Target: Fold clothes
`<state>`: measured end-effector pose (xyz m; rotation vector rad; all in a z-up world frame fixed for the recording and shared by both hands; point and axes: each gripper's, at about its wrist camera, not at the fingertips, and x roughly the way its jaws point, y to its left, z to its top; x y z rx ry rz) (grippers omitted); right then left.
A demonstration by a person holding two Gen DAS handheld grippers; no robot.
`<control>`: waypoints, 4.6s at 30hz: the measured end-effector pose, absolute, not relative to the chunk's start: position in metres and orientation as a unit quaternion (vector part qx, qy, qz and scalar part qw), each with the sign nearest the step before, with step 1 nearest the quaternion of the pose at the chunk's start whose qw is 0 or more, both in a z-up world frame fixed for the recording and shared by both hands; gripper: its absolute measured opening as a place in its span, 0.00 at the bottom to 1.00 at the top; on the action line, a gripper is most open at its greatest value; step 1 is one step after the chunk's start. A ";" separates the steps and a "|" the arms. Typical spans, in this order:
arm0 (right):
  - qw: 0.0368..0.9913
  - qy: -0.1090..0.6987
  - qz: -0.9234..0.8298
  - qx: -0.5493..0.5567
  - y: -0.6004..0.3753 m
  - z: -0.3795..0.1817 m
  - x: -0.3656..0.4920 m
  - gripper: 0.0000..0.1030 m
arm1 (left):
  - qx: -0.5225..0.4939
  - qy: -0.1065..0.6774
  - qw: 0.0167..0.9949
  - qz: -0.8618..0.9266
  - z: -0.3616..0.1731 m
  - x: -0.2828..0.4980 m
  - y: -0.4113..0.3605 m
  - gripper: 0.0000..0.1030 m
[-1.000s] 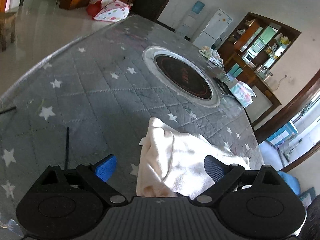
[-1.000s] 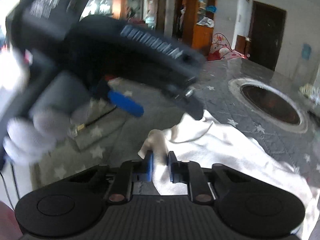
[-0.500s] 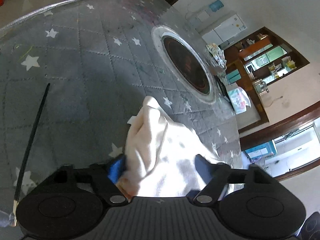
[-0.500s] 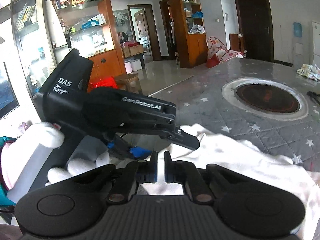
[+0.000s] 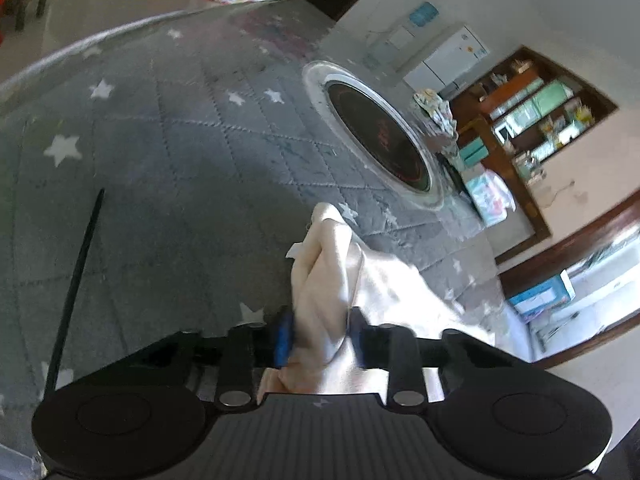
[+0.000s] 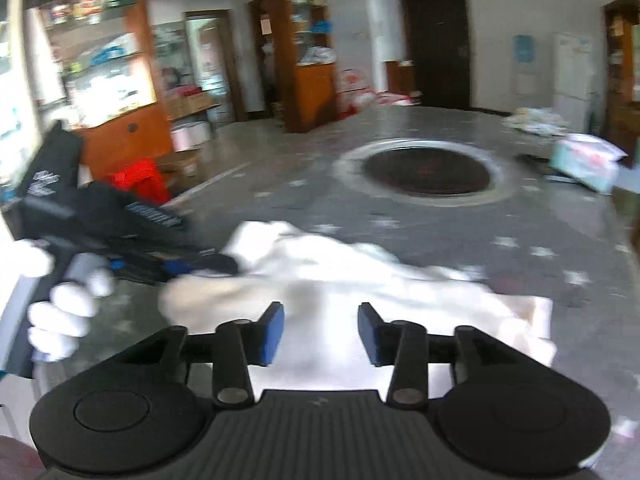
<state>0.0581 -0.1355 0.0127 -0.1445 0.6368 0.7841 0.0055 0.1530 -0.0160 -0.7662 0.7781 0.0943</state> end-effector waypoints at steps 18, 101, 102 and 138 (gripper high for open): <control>0.906 0.353 0.235 0.000 -0.210 -0.019 0.106 0.53 | -0.162 0.327 0.930 0.036 0.001 -0.013 0.097 0.13; 0.934 0.327 0.142 -0.021 -0.264 0.009 0.178 0.15 | -0.121 0.374 0.919 -0.008 0.014 0.106 0.031 0.16; 0.933 0.331 0.138 -0.021 -0.266 0.007 0.180 0.15 | -0.120 0.377 0.918 -0.005 0.013 0.107 0.033 0.18; 0.930 0.319 0.178 -0.054 -0.214 -0.029 0.210 0.58 | -0.069 0.397 0.912 -0.082 -0.008 0.181 -0.028 0.20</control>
